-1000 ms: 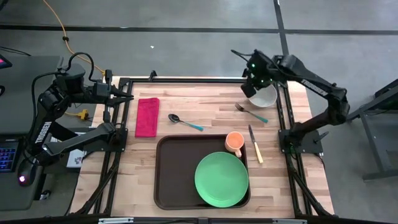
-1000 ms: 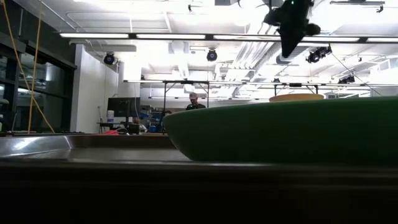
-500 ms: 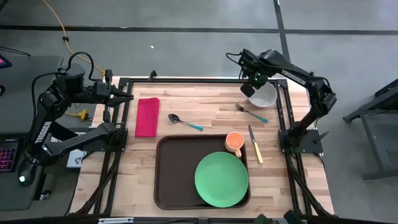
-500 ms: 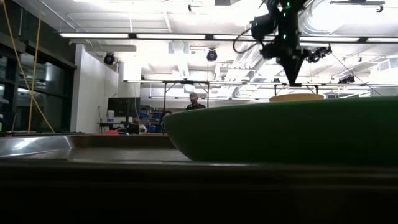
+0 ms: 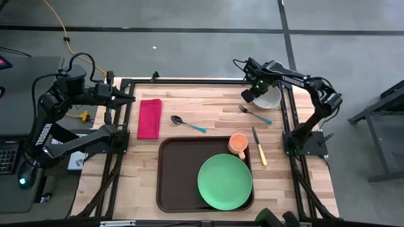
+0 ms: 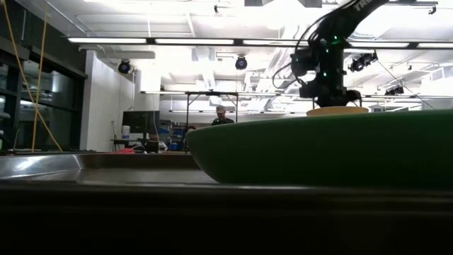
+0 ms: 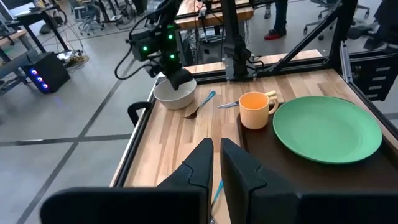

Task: Set up tray
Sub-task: Put the gray bowl on the green plate on the brown serving tray

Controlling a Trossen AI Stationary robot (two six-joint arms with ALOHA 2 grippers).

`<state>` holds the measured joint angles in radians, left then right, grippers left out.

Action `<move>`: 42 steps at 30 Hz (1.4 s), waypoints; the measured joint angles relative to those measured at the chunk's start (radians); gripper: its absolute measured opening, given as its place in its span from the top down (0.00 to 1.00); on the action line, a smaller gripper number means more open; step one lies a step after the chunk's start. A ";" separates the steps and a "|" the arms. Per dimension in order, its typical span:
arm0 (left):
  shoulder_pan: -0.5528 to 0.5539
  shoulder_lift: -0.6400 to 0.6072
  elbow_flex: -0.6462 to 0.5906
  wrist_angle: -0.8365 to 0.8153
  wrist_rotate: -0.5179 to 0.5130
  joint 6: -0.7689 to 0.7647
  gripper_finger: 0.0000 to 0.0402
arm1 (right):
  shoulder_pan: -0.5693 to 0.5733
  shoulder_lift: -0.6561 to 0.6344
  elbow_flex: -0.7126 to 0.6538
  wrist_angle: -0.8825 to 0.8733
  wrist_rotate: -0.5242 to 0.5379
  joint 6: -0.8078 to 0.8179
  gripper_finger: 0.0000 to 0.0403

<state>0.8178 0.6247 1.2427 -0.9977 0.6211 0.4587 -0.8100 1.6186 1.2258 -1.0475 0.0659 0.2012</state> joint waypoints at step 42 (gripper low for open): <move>0.000 0.000 0.000 0.000 -0.003 -0.015 0.84 | -0.008 0.130 -0.031 0.119 -0.016 0.046 0.67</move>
<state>0.8180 0.6247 1.2427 -0.9977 0.6178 0.4439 -0.8177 1.7486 1.1946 -0.9281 0.0494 0.2474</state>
